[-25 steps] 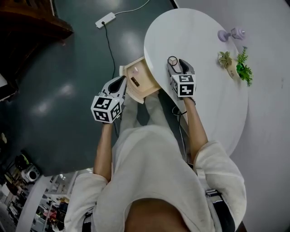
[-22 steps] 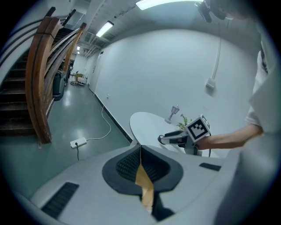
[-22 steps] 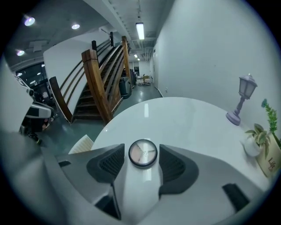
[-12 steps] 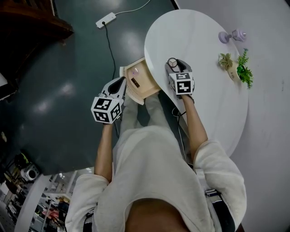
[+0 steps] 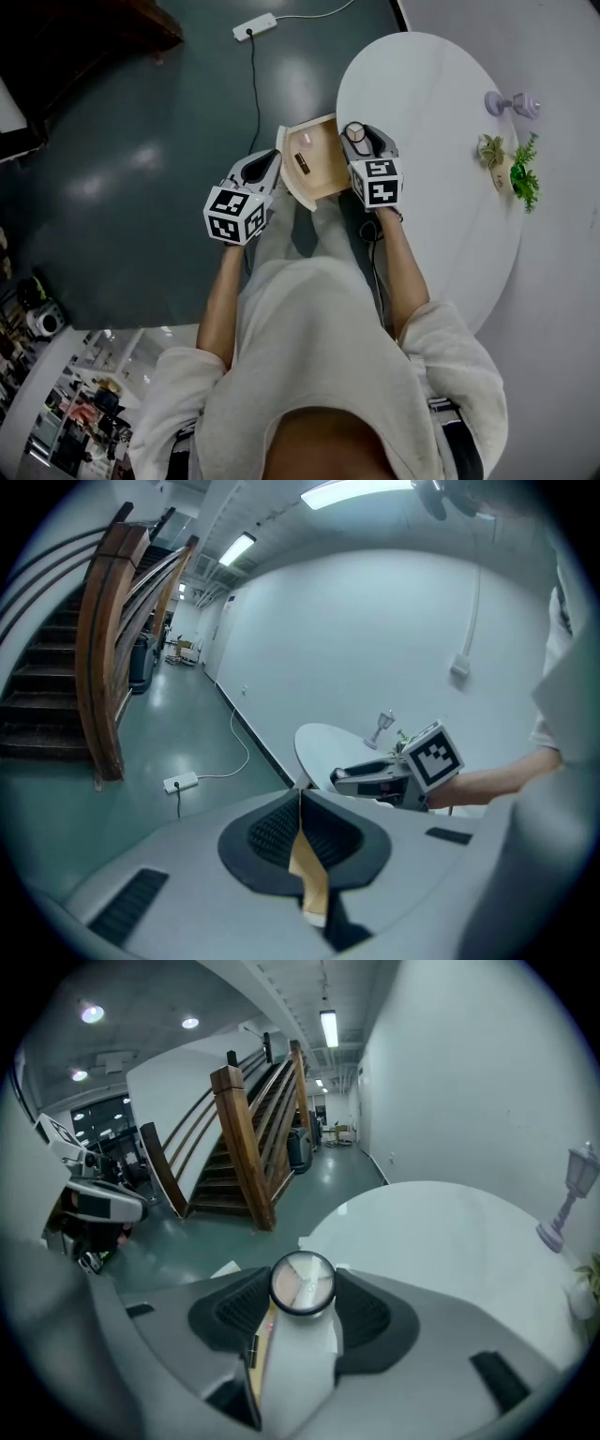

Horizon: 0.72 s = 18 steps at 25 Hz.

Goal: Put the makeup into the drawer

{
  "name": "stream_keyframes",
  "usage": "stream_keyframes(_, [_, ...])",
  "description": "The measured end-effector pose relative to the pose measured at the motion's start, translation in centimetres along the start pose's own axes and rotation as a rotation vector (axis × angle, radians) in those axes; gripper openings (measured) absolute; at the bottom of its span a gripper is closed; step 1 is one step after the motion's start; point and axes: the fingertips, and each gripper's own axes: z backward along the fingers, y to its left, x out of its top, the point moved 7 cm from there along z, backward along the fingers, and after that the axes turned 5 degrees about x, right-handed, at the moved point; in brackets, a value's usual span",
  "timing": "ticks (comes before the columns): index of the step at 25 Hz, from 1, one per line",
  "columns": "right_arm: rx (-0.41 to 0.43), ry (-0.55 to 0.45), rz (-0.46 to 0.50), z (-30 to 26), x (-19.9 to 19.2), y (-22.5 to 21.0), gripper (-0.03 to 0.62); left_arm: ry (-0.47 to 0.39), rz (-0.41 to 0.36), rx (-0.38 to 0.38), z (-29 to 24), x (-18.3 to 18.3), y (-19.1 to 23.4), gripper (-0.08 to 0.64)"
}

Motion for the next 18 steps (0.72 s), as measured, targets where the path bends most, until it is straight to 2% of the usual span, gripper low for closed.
stream_keyframes(5, [0.095,0.006,0.049,-2.0,1.5,4.9,0.215,-0.009,0.026,0.032,1.7,-0.4,1.9,0.014])
stream_keyframes(9, [0.139,0.018,0.089,-3.9,1.5,7.6,0.215,-0.011,0.043,0.05,2.4,-0.9,3.3,0.014])
stream_keyframes(14, [0.183,0.092,0.07,-6.2,-0.4,10.2,0.215,-0.002,0.057,0.057,3.2,-1.2,5.2,0.014])
stream_keyframes(18, [0.181,0.164,0.031,-8.1,-3.0,10.2,0.215,0.011,0.063,0.051,3.0,-1.5,6.1,0.014])
